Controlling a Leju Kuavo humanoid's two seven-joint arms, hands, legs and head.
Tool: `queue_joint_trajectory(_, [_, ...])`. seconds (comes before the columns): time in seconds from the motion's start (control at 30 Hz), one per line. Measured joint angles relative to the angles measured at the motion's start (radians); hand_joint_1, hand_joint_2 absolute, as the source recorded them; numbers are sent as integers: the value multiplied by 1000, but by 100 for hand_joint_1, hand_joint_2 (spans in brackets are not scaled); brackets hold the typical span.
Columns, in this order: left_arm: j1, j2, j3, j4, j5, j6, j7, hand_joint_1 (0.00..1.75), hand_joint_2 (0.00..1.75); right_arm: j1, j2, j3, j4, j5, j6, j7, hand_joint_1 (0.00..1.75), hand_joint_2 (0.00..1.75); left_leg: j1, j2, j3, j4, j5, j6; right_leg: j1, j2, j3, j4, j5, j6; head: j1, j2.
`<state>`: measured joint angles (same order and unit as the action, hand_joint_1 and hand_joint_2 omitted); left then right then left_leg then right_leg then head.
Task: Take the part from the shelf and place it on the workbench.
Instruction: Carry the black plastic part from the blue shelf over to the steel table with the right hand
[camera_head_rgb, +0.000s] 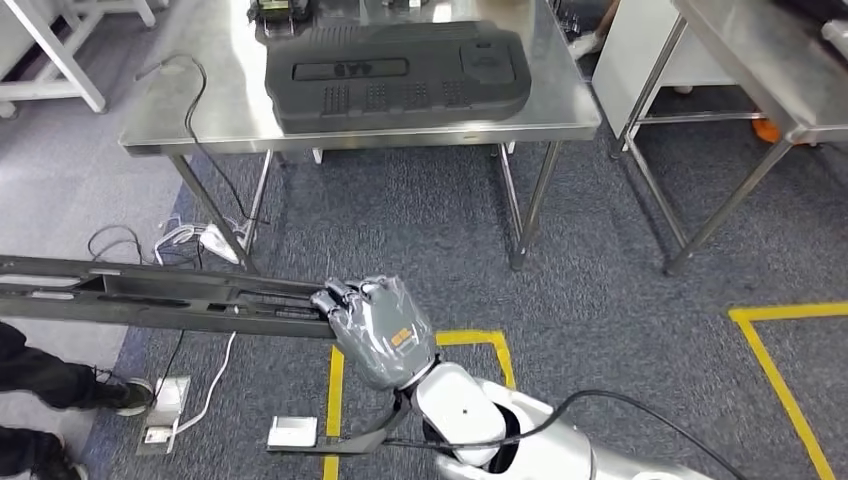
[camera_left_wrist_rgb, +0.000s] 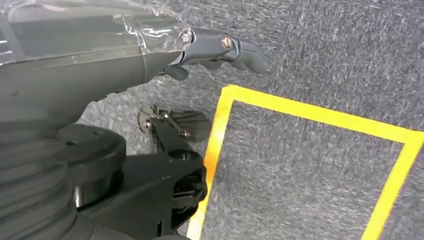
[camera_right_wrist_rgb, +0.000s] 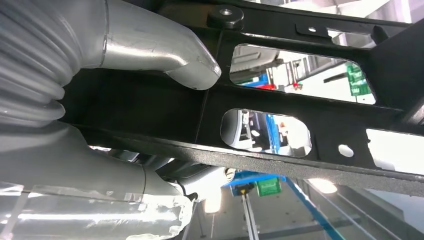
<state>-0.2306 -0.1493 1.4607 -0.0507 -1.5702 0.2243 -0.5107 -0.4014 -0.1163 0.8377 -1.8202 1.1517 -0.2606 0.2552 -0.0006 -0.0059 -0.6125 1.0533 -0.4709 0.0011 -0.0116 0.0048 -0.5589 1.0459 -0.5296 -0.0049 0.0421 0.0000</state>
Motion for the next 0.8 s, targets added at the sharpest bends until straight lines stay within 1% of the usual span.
queue_joint_trajectory(0.03, [0, 0, 0, 0, 0, 0, 0, 0, 175, 0, 0, 0, 0, 0, 0, 0, 175, 175, -3, 0, 1, -8, -2, 2, 0, 0, 0, -3, 0, 5, -1, 0])
queue_joint_trajectory(0.1, [2, 0, 0, 0, 0, 0, 0, 0, 175, 0, 0, 0, 0, -1, 0, 0, 175, 175, 3, 1, 8, -21, -2, 8, 0, 0, 3, -2, -6, 15, -1, 0])
queue_joint_trajectory(0.13, [3, 0, 0, 0, 0, 0, 0, 0, 175, -1, 0, 0, 0, -1, -1, 0, 175, 175, 6, 2, 14, -28, -1, 13, 1, 0, -3, 16, -18, 20, 2, 0])
queue_joint_trajectory(0.17, [3, 0, 0, 0, 0, 0, 0, 0, 175, -1, 0, 0, 0, -1, -1, 0, 175, 175, 10, 3, 21, -35, 0, 17, 1, -1, -21, 56, -39, 24, 6, 0])
queue_joint_trajectory(0.2, [2, 0, 0, 0, 0, 0, 0, 0, 175, 0, 0, 0, 0, -1, -1, 0, 175, 175, 10, 3, 24, -37, -2, 21, 0, -1, -51, 115, -65, 27, 10, 0])
queue_joint_trajectory(0.23, [2, 0, 0, 0, 0, 0, 0, 0, 175, 0, 0, 0, 0, -1, -2, 0, 175, 175, 10, 3, 27, -37, -4, 24, 0, -1, -89, 182, -91, 30, 13, 0])
queue_joint_trajectory(0.27, [3, 0, 0, 0, 0, 0, 0, 0, 175, 2, -1, 0, 0, -1, -2, 0, 175, 175, 9, 3, 29, -36, -7, 26, -1, -1, -124, 238, -104, 33, 15, 0])
queue_joint_trajectory(0.3, [4, 0, 0, 0, 0, 0, 0, 0, 175, 3, -1, 0, 1, -2, -2, 1, 175, 175, 9, 3, 33, -36, -10, 27, -1, -1, -145, 264, -99, 34, 17, 0])
queue_joint_trajectory(0.33, [4, 0, 0, 0, 0, 0, 0, 0, 175, 3, -2, 0, 1, -2, -2, 1, 175, 175, 9, 2, 37, -35, -14, 26, -2, -1, -147, 251, -73, 34, 18, 0])
queue_joint_trajectory(0.4, [5, 0, 0, 0, 0, 0, 0, 0, 175, 3, -2, 0, 2, -2, -2, 1, 175, 175, 9, 1, 47, -34, -21, 24, -2, -1, -119, 167, -7, 31, 20, 0])
queue_joint_trajectory(0.43, [5, 0, 0, 0, 0, 0, 0, 0, 175, 3, -2, 0, 2, -2, -2, 1, 175, 175, 9, 1, 49, -34, -23, 23, -2, -1, -105, 133, 14, 30, 21, 0])
queue_joint_trajectory(0.47, [5, 0, 0, 0, 0, 0, 0, 0, 175, 3, -2, 0, 2, -2, -2, 1, 175, 175, 9, 1, 51, -34, -24, 23, -2, -1, -100, 120, 22, 30, 21, 0])
queue_joint_trajectory(0.53, [5, 0, 0, 0, 0, 0, 0, 0, 175, 3, -2, 0, 2, -2, -2, 1, 175, 175, 9, 1, 51, -33, -25, 22, -2, -1, -95, 110, 27, 30, 21, 0])
queue_joint_trajectory(0.57, [5, 0, 0, 0, 0, 0, 0, 0, 175, 3, -2, 0, 2, -2, -2, 1, 175, 175, 9, 1, 54, -33, -27, 20, -2, -2, -83, 82, 37, 28, 22, 0])
queue_joint_trajectory(0.6, [5, 0, 0, 0, 0, 0, 0, 0, 175, 3, -2, 0, 2, -3, -3, 1, 175, 175, 8, 0, 56, -32, -30, 17, -1, -2, -70, 52, 43, 25, 22, 0])
queue_joint_trajectory(0.63, [5, 0, 0, 0, 0, 0, 0, 0, 175, 2, -2, 0, 2, -6, -4, 1, 175, 175, 7, 0, 58, -32, -33, 13, 1, -2, -58, 24, 48, 21, 22, 0])
queue_joint_trajectory(0.67, [4, 0, 0, 0, 0, 0, 0, 0, 175, 2, -1, 0, 3, -9, -5, 2, 175, 175, 7, 0, 61, -27, -41, 2, 1, -1, -44, -4, 51, 12, 21, 0])
queue_joint_trajectory(0.7, [3, 0, 0, 0, 0, 0, 0, 0, 175, 1, -1, 0, 3, -12, -6, 3, 175, 175, 6, 1, 57, -11, -53, -8, 1, -1, -38, -12, 48, 3, 16, 0])
queue_joint_trajectory(0.73, [3, 0, 0, 0, 0, 0, -1, 0, 175, 0, 0, 0, 4, -13, -6, 5, 175, 175, 8, 1, 43, 25, -75, -18, 0, -1, -33, -18, 48, -7, 11, 0])
queue_joint_trajectory(0.77, [3, 0, 0, 0, 0, 0, -1, 0, 175, 0, 0, 1, 4, -12, -6, 6, 175, 175, 10, 1, 19, 80, -103, -27, -2, -2, -27, -23, 46, -15, 7, 0])
queue_joint_trajectory(0.8, [3, 0, 0, 0, 0, 0, -1, 0, 175, -1, 0, 1, 4, -11, -6, 7, 175, 175, 11, 2, -17, 146, -130, -31, -2, -4, -24, -23, 43, -18, 4, 0])
